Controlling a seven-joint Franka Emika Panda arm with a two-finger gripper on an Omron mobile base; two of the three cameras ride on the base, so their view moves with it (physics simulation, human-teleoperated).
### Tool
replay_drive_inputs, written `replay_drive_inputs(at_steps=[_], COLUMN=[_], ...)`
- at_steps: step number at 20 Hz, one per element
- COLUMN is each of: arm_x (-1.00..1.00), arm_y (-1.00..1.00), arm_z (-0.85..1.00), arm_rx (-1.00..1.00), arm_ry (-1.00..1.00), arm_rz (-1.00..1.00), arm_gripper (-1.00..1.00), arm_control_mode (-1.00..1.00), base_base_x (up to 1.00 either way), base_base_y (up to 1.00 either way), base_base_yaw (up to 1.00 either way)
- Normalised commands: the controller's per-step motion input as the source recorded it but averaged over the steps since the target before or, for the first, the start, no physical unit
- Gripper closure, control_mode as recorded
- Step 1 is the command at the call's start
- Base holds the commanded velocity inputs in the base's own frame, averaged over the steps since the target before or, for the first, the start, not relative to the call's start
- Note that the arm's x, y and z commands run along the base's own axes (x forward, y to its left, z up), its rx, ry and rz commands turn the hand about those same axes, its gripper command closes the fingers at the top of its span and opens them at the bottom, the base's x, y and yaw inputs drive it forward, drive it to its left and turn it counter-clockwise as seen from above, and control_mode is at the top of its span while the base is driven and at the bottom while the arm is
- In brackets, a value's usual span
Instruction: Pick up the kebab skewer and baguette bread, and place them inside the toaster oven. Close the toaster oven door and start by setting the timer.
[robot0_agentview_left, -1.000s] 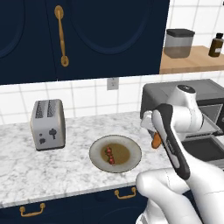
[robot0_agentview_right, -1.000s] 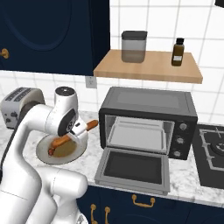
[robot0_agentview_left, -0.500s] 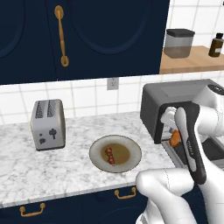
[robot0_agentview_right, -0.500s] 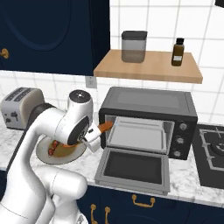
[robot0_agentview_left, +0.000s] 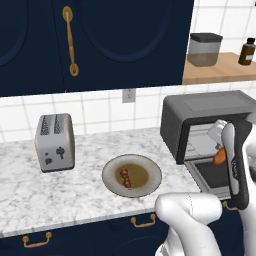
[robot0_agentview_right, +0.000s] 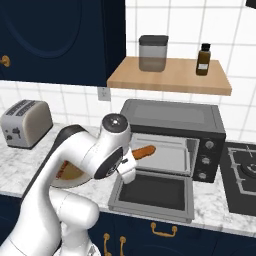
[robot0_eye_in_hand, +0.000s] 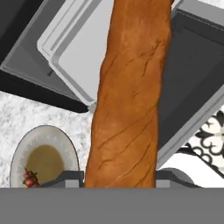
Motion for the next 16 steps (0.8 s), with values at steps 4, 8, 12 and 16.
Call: replay_drive_inputs(at_steps=[4, 8, 12, 16], arm_x=[0.07, 0.20, 0.45, 0.51], arm_y=[-0.59, -0.47, -0.24, -0.32], arm_z=[0.00, 0.00, 0.00, -0.15], arm_rx=[0.02, 0.02, 0.12, 0.15], arm_ry=[-0.07, -0.08, -0.03, -0.01], arm_rz=[-0.28, -0.26, -0.12, 0.00], arm_gripper=[1.00, 1.00, 1.00, 1.00], arm_control_mode=[-1.00, -1.00, -1.00, -1.00], base_base_x=[0.00, 0.00, 0.00, 0.00], base_base_y=[0.00, 0.00, 0.00, 0.00], base_base_yaw=[0.00, 0.00, 0.00, 0.00])
